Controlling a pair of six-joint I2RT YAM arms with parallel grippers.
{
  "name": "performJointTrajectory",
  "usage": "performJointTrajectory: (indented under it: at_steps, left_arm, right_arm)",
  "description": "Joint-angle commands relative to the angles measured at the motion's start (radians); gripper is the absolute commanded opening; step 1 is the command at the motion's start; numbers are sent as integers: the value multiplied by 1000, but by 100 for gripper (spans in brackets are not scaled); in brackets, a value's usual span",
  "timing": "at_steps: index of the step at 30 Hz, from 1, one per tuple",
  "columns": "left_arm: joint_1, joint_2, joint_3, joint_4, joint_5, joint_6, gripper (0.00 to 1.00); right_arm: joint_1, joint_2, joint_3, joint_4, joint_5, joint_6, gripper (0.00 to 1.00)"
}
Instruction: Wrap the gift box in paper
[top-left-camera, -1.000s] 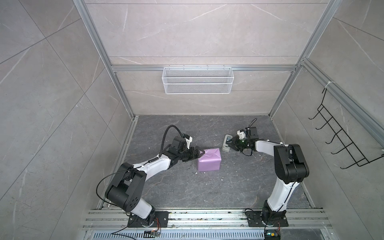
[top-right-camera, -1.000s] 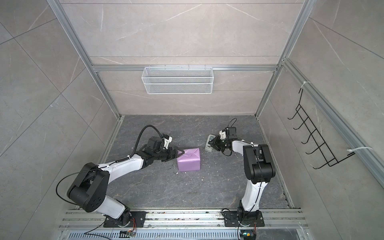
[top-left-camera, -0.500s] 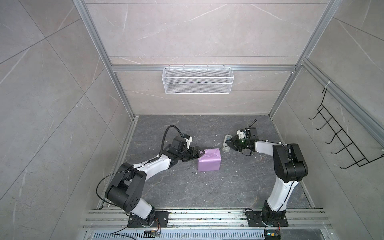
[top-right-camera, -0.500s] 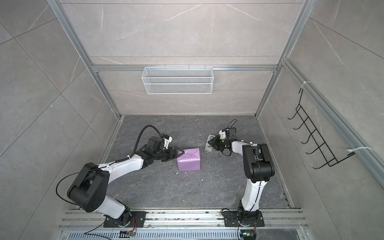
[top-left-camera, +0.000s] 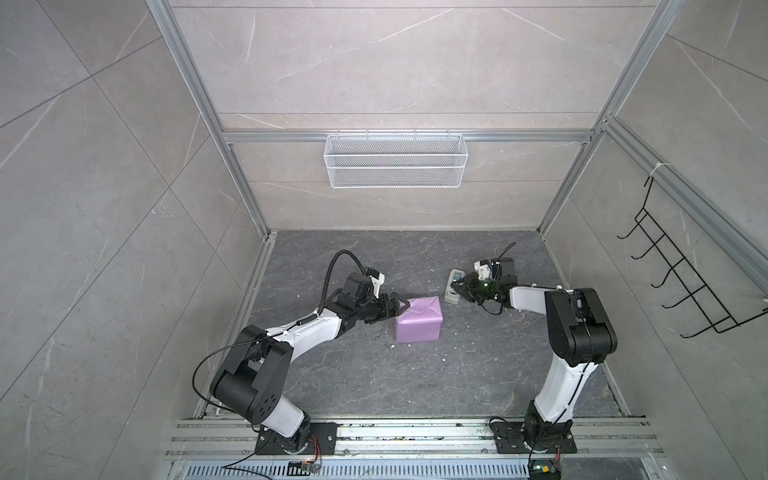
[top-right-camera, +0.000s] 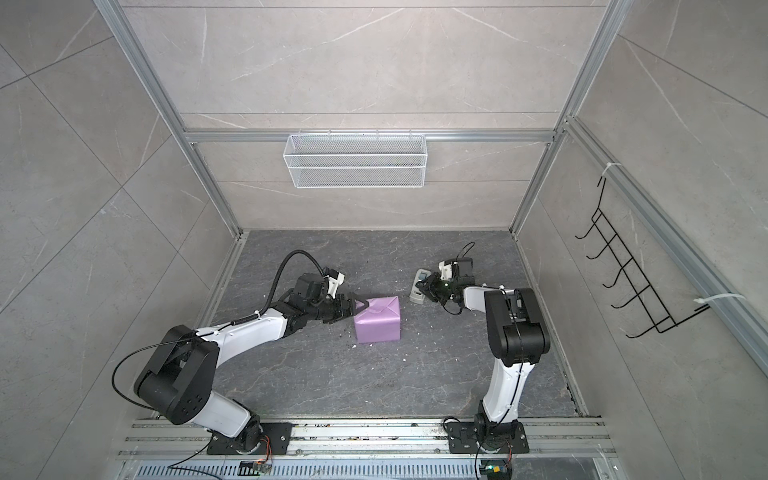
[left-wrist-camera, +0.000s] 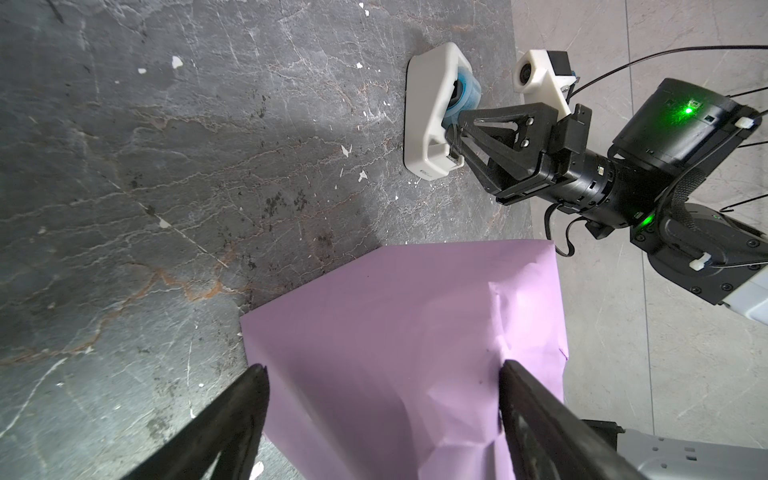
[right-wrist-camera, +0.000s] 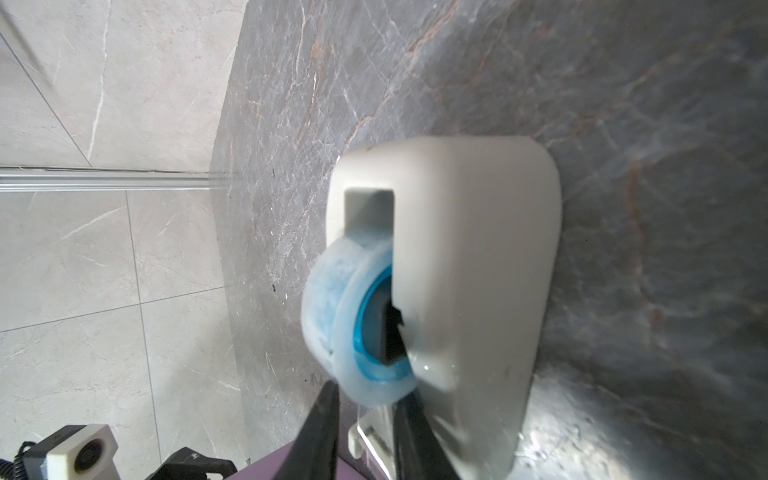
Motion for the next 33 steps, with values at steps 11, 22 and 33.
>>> performJointTrajectory:
  at_steps: [11, 22, 33]
  left_arm:
    - [-4, 15, -12, -59, -4, 28, 87]
    - [-4, 15, -13, -61, -4, 29, 87]
    - [-4, 13, -13, -65, -6, 30, 87]
  right_arm:
    - [-7, 49, -104, 19, 56, 30, 23]
    - [-6, 74, -121, 155, -2, 103, 15]
    - [-7, 68, -121, 244, -43, 173, 6]
